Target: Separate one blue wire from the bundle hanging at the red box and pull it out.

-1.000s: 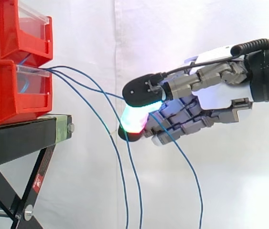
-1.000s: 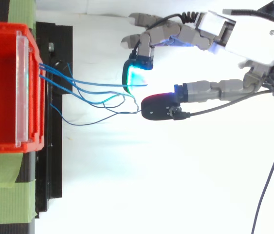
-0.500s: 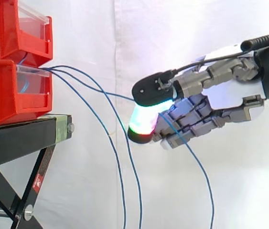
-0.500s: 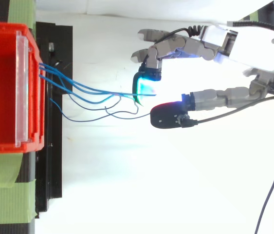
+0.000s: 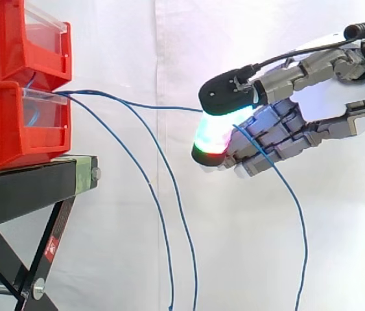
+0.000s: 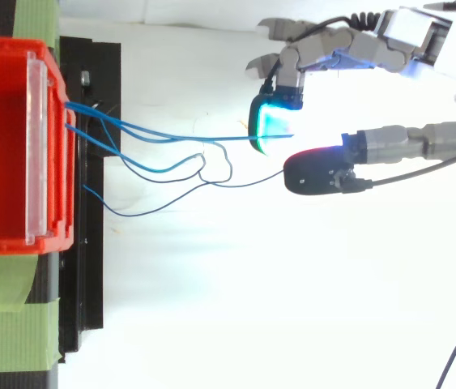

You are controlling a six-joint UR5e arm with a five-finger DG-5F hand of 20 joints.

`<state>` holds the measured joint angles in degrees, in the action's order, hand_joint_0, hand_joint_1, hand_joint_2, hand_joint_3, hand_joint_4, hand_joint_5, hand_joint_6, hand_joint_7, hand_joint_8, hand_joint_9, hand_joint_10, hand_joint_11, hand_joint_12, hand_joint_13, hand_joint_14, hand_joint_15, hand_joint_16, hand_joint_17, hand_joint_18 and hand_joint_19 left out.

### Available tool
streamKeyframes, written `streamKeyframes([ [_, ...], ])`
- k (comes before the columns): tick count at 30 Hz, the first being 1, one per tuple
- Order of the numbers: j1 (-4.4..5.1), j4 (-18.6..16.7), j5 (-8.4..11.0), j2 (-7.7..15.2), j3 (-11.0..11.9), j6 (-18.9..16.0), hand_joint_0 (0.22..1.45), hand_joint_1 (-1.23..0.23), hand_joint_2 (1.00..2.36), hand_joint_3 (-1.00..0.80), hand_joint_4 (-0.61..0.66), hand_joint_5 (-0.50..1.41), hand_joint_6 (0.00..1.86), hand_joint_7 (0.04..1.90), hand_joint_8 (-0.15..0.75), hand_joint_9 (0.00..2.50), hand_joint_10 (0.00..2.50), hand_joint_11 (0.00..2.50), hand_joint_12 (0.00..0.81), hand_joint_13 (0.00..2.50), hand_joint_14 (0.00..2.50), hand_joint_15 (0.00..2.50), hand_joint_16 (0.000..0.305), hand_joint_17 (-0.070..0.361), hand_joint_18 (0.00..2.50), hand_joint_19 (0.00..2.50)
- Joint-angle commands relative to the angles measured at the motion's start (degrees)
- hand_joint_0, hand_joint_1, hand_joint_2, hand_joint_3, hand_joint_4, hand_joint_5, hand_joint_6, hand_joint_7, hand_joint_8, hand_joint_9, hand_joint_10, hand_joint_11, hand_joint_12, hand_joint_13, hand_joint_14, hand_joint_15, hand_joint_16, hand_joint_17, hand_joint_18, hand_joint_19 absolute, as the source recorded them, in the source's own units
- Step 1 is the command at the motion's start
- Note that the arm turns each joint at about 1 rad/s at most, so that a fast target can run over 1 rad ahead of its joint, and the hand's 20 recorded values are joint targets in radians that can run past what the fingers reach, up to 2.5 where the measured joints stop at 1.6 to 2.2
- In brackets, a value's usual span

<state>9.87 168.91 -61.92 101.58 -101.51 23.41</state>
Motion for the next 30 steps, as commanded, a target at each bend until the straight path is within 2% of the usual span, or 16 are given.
streamKeyframes([
  [1, -0.20, 0.28, 0.66, -0.07, 0.00, -1.08, 0.61, -0.74, 1.03, -0.10, 0.14, -0.16, 0.78, 1.23, 0.277, 0.34, 0.01, 0.27, 0.335, 0.00, 0.00, 0.14, 0.050, 0.113, 0.00, 0.23],
  [8, -0.11, 2.13, 1.10, -0.15, 0.00, -1.17, 0.61, -0.74, 1.03, -0.10, 0.13, -0.16, 0.78, 1.23, 0.278, 0.35, 0.01, 0.28, 0.335, 0.00, 0.00, 0.15, 0.050, 0.113, 0.00, 0.24],
  [12, -0.20, 10.21, 0.83, -1.91, -0.09, -1.17, 0.61, -0.74, 1.03, -0.10, 0.13, -0.16, 0.79, 1.22, 0.279, 0.35, 0.01, 0.27, 0.336, 0.00, 0.00, 0.15, 0.050, 0.113, 0.00, 0.24],
  [19, -0.20, 11.36, 0.83, -2.09, -0.18, -1.17, 0.62, -0.74, 1.03, -0.11, 0.13, -0.16, 0.79, 1.22, 0.281, 0.36, 0.01, 0.28, 0.337, 0.00, 0.00, 0.15, 0.050, 0.113, 0.00, 0.25],
  [20, -0.11, 11.36, 0.92, -2.09, -0.53, -1.17, 0.62, -0.74, 1.03, -0.11, 0.13, -0.16, 0.79, 1.22, 0.281, 0.36, 0.01, 0.28, 0.337, 0.00, 0.01, 0.15, 0.050, 0.113, 0.00, 0.25],
  [21, -0.02, 11.36, 0.92, -2.17, -1.85, -1.26, 0.62, -0.74, 1.03, -0.11, 0.13, -0.16, 0.79, 1.22, 0.280, 0.36, 0.01, 0.28, 0.338, 0.00, 0.00, 0.15, 0.050, 0.113, 0.00, 0.25],
  [22, 0.15, 11.00, 0.92, -2.35, -3.17, -1.35, 0.62, -0.74, 1.03, -0.11, 0.13, -0.16, 0.79, 1.22, 0.281, 0.36, 0.01, 0.28, 0.337, 0.00, 0.01, 0.15, 0.050, 0.112, 0.00, 0.25],
  [23, 0.41, 9.60, 1.18, -3.58, -5.10, -1.70, 0.62, -0.74, 1.03, -0.11, 0.13, -0.16, 0.79, 1.21, 0.281, 0.36, 0.01, 0.28, 0.337, 0.00, 0.00, 0.15, 0.050, 0.113, 0.00, 0.25],
  [24, 0.50, 8.37, 1.54, -3.84, -5.98, -1.87, 0.62, -0.73, 1.03, -0.11, 0.13, -0.16, 0.79, 1.21, 0.281, 0.36, 0.01, 0.28, 0.337, 0.00, 0.00, 0.15, 0.050, 0.112, 0.00, 0.25],
  [25, 0.68, 3.88, 2.41, -4.46, -7.91, -2.31, 0.62, -0.73, 1.03, -0.11, 0.13, -0.16, 0.79, 1.21, 0.280, 0.36, 0.01, 0.29, 0.337, 0.00, 0.01, 0.15, 0.050, 0.112, 0.00, 0.25],
  [27, 0.77, 0.28, 3.47, -4.99, -9.14, -2.31, 0.62, -0.73, 1.03, -0.10, 0.13, -0.16, 0.79, 1.21, 0.282, 0.37, 0.01, 0.28, 0.338, 0.00, 0.00, 0.15, 0.050, 0.113, 0.00, 0.26],
  [28, 0.85, -3.32, 4.00, -5.43, -10.11, -2.22, 0.62, -0.73, 1.03, -0.10, 0.13, -0.16, 0.79, 1.21, 0.283, 0.37, 0.01, 0.29, 0.337, 0.00, 0.00, 0.15, 0.050, 0.113, 0.00, 0.25],
  [30, 0.85, -3.76, 4.08, -5.43, -10.29, -2.49, 0.62, -0.73, 1.03, -0.11, 0.13, -0.16, 0.79, 1.21, 0.281, 0.37, 0.01, 0.29, 0.338, 0.00, 0.00, 0.15, 0.050, 0.112, 0.00, 0.26],
])
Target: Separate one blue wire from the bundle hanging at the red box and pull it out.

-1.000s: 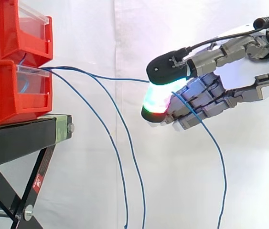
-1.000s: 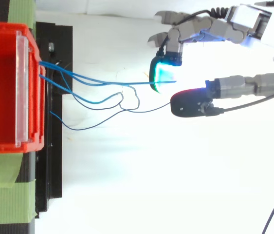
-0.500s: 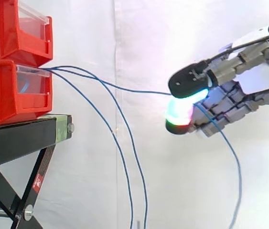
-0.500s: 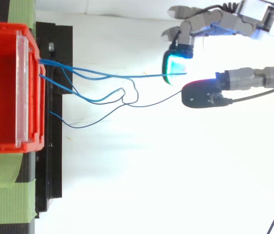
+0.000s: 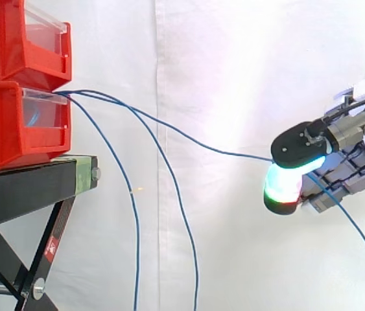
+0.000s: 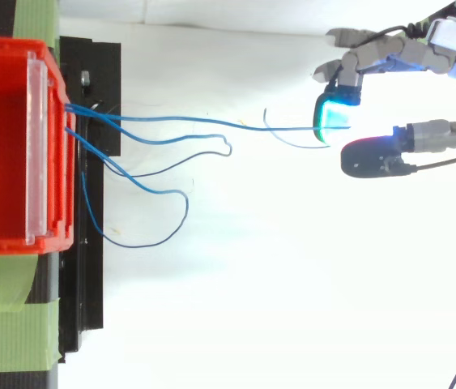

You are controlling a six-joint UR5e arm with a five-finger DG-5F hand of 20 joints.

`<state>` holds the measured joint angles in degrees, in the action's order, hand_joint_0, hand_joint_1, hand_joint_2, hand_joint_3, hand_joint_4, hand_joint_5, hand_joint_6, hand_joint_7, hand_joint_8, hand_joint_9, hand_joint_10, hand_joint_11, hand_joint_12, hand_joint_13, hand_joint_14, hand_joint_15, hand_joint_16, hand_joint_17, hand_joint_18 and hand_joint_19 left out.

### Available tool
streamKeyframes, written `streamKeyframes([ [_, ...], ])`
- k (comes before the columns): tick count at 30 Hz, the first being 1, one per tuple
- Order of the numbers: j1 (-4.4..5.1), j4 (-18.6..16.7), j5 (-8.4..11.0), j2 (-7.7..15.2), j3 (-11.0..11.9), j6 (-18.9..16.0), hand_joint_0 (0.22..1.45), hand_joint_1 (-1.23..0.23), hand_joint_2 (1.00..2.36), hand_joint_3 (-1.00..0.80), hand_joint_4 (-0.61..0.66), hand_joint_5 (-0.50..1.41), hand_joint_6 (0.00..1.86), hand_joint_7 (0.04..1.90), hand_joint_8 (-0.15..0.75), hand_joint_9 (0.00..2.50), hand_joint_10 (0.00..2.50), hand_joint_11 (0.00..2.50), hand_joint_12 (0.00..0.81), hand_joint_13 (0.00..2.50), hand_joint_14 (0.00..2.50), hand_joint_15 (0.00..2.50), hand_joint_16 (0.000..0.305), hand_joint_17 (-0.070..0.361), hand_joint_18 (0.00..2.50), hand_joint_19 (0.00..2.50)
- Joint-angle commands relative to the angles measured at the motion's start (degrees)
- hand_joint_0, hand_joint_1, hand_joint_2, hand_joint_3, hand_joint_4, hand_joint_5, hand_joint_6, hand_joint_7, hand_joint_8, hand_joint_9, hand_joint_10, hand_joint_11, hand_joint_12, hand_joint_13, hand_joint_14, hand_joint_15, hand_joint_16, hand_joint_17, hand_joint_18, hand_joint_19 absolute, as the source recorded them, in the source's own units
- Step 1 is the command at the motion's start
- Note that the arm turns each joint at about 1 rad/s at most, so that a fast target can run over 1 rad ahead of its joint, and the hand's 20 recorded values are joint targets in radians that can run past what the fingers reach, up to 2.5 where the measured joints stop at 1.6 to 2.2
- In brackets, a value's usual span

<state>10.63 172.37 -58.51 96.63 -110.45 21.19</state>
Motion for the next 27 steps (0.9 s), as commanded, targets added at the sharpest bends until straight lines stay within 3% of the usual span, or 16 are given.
streamKeyframes([
  [1, 0.10, -7.05, 0.67, -0.39, -1.34, -0.27, 0.62, -0.73, 1.03, -0.11, 0.13, -0.16, 0.79, 1.21, 0.282, 0.37, 0.01, 0.28, 0.338, 0.00, 0.00, 0.15, 0.050, 0.113, 0.00, 0.26],
  [14, 0.18, -9.68, 0.41, -0.39, -1.34, 0.26, 0.62, -0.73, 1.03, -0.10, 0.13, -0.17, 0.79, 1.21, 0.283, 0.37, 0.01, 0.29, 0.339, 0.00, 0.01, 0.15, 0.050, 0.113, 0.00, 0.26],
  [27, 0.18, -9.68, 0.50, -0.39, -1.34, 0.26, 0.62, -0.73, 1.03, -0.10, 0.13, -0.16, 0.79, 1.20, 0.282, 0.37, 0.01, 0.28, 0.338, 0.00, 0.01, 0.15, 0.050, 0.113, 0.00, 0.26],
])
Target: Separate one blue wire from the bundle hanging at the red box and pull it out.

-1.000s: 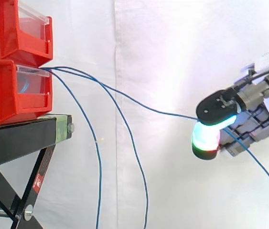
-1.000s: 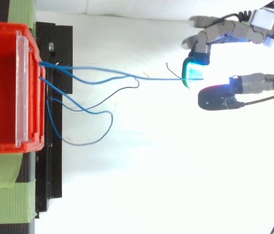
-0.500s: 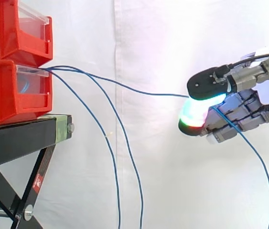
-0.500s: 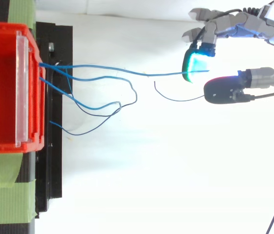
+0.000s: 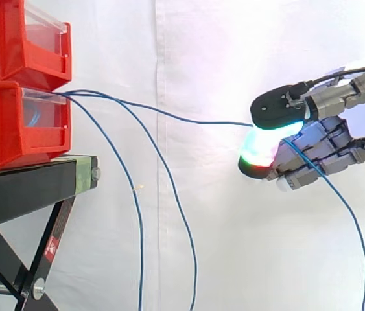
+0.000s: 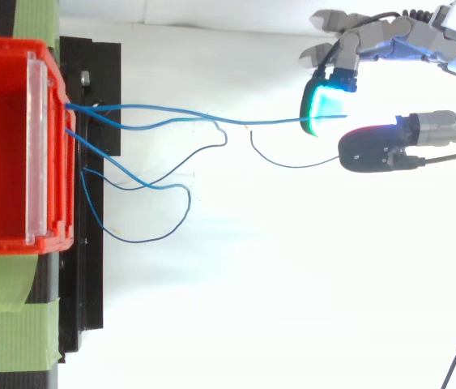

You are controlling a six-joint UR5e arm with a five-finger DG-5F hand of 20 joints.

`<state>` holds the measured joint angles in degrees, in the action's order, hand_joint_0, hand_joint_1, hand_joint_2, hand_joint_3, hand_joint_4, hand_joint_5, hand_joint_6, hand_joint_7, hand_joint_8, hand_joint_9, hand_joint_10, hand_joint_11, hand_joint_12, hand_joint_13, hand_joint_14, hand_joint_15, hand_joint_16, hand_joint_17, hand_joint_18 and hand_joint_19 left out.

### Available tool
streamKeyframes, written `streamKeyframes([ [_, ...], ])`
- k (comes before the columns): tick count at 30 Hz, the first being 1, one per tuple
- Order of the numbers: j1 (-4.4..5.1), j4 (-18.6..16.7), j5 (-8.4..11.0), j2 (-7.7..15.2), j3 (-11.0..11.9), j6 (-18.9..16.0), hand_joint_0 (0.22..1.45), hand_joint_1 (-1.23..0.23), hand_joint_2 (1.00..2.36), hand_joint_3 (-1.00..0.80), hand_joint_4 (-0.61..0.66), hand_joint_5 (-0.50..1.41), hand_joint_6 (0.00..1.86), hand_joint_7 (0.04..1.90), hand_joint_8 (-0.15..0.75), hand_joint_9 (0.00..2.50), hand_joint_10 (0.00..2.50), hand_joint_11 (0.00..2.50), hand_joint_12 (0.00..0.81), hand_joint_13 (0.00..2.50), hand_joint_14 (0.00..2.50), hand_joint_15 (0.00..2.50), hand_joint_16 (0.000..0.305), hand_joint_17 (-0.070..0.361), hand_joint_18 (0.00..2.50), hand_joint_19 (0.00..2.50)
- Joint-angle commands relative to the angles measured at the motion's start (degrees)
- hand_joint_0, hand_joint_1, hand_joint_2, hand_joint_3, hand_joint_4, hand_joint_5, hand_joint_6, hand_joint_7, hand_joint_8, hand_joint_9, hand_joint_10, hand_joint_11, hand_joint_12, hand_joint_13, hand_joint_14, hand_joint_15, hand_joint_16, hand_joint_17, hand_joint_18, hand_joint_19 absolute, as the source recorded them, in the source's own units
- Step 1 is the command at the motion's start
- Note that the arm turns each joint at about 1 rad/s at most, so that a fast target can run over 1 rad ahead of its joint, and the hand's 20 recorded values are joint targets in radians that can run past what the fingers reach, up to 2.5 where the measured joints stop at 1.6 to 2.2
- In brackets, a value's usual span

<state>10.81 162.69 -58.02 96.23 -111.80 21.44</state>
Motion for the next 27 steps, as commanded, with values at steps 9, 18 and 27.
streamKeyframes([
  [9, 0.00, 0.00, 0.01, -0.08, 0.00, 0.00, 0.61, -0.74, 1.03, -0.08, 0.13, -0.16, 0.80, 1.21, 0.281, 0.39, 0.01, 0.29, 0.337, 0.01, 0.00, 0.15, 0.050, 0.113, 0.00, 0.24],
  [18, 0.00, 0.00, 0.01, 0.01, 0.00, 0.00, 0.61, -0.74, 1.03, -0.06, 0.14, -0.16, 0.81, 1.20, 0.280, 0.43, 0.01, 0.31, 0.335, 0.05, 0.00, 0.16, 0.050, 0.113, 0.00, 0.22],
  [27, -0.35, 0.08, -0.26, 0.01, 0.00, 0.00, 0.60, -0.74, 1.03, -0.04, 0.15, -0.16, 0.81, 1.22, 0.282, 0.47, 0.01, 0.34, 0.333, 0.07, 0.01, 0.16, 0.050, 0.113, 0.01, 0.22],
])
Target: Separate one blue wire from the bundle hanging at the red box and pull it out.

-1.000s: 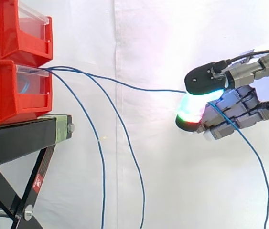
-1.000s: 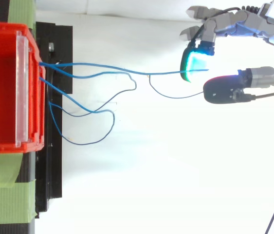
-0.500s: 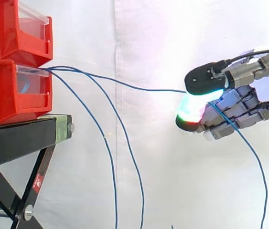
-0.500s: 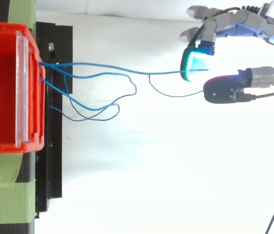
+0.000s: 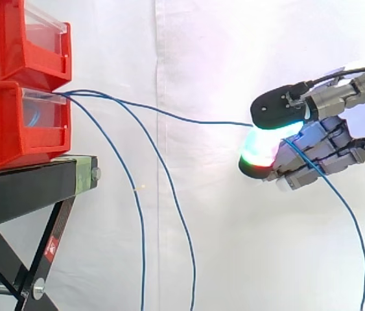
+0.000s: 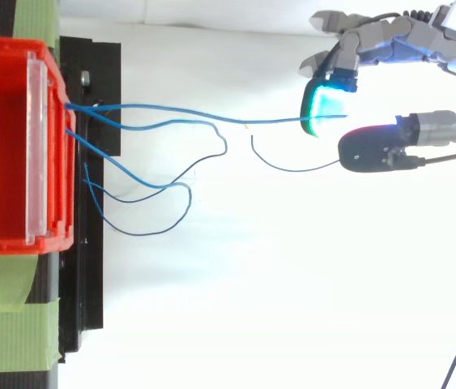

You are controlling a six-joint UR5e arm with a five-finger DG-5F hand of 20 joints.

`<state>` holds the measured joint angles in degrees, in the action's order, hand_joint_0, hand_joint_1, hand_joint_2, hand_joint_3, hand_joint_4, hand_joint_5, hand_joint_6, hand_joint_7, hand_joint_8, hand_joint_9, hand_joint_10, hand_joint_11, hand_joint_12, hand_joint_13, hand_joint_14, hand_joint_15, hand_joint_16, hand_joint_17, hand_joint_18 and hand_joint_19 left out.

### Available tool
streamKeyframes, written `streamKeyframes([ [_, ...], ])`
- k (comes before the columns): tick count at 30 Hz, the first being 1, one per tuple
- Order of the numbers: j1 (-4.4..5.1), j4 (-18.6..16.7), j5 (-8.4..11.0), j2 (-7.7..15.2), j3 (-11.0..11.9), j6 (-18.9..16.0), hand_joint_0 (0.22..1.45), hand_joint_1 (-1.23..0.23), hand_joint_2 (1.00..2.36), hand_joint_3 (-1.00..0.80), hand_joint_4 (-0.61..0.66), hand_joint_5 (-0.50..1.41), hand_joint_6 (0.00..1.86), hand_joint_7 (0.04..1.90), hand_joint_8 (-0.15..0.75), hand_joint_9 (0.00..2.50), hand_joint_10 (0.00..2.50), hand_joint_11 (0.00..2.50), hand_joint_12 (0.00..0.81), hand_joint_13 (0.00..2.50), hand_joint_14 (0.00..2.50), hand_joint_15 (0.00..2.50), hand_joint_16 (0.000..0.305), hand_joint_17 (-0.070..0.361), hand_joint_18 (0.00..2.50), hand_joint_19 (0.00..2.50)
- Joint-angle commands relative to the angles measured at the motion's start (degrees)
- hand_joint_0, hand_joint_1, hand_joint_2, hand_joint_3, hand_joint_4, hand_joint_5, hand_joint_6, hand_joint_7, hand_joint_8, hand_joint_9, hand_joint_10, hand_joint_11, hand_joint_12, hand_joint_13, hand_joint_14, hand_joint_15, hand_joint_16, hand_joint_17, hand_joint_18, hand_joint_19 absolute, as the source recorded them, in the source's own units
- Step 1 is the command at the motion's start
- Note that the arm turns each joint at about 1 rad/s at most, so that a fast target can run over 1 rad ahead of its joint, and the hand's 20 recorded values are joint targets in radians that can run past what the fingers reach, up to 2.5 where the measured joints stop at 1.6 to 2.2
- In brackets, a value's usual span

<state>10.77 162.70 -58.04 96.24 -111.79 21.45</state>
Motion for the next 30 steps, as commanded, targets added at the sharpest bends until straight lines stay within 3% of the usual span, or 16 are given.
streamKeyframes([
  [1, -0.39, 0.16, -0.06, 0.00, -0.01, 0.00, 0.61, -0.74, 1.03, -0.04, 0.15, -0.16, 0.81, 1.23, 0.281, 0.47, 0.01, 0.35, 0.333, 0.07, 0.01, 0.16, 0.050, 0.113, 0.01, 0.23],
  [30, -0.31, -0.02, -0.06, 0.00, -0.01, 0.00, 0.60, -0.73, 1.03, 0.10, 0.09, -0.15, 0.85, 1.29, 0.305, 0.58, 0.01, 0.40, 0.349, 0.19, 0.01, 0.20, 0.053, 0.119, 0.08, 0.19],
])
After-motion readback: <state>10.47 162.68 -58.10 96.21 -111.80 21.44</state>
